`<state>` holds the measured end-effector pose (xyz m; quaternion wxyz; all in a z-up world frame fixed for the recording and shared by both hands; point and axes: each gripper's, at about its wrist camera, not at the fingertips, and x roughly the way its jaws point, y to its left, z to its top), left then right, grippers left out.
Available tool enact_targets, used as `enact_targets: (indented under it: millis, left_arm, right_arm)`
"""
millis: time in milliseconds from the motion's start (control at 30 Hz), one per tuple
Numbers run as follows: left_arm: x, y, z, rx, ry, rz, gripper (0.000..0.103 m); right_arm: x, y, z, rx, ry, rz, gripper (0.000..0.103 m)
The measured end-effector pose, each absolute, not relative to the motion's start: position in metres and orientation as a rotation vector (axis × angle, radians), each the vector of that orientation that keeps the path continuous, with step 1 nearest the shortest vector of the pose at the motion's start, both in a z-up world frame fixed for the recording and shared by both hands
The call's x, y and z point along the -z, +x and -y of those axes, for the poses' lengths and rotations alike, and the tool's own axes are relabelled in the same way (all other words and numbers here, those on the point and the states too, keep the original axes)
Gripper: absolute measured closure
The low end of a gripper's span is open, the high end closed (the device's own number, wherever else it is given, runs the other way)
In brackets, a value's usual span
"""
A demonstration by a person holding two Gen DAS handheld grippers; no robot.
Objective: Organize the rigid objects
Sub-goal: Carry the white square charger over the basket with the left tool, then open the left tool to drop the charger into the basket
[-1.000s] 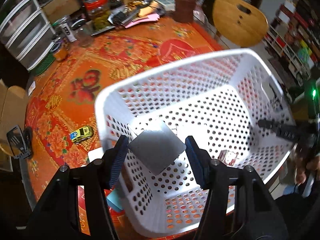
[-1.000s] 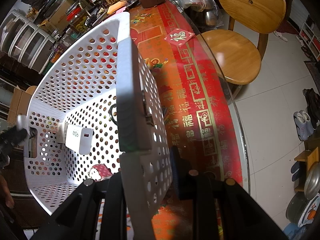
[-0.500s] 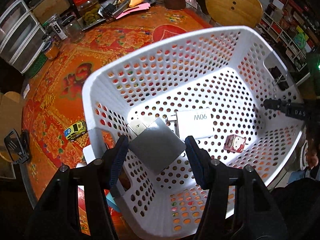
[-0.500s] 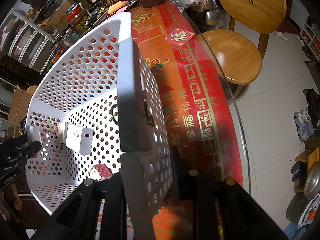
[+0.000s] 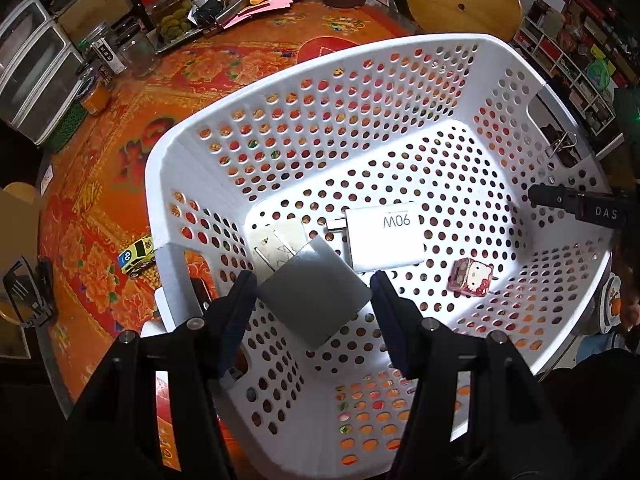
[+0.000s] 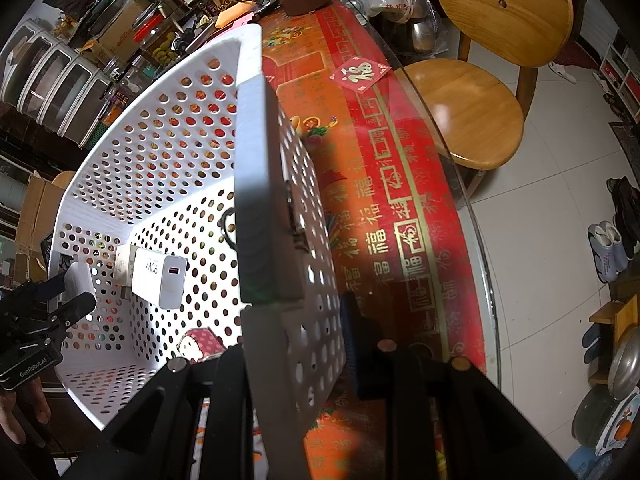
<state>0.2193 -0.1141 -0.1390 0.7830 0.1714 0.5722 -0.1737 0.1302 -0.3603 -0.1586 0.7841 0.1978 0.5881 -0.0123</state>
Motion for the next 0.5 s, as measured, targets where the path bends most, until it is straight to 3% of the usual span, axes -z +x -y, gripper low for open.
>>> enact_targets:
  millis: [500]
  left_arm:
    - [0.1409, 0.2112, 0.1165, 0.392, 0.374, -1.237, 0.045]
  right_arm:
    - [0.1586, 0.1311, 0.3594, 0.025, 0.426, -1.270, 0.082]
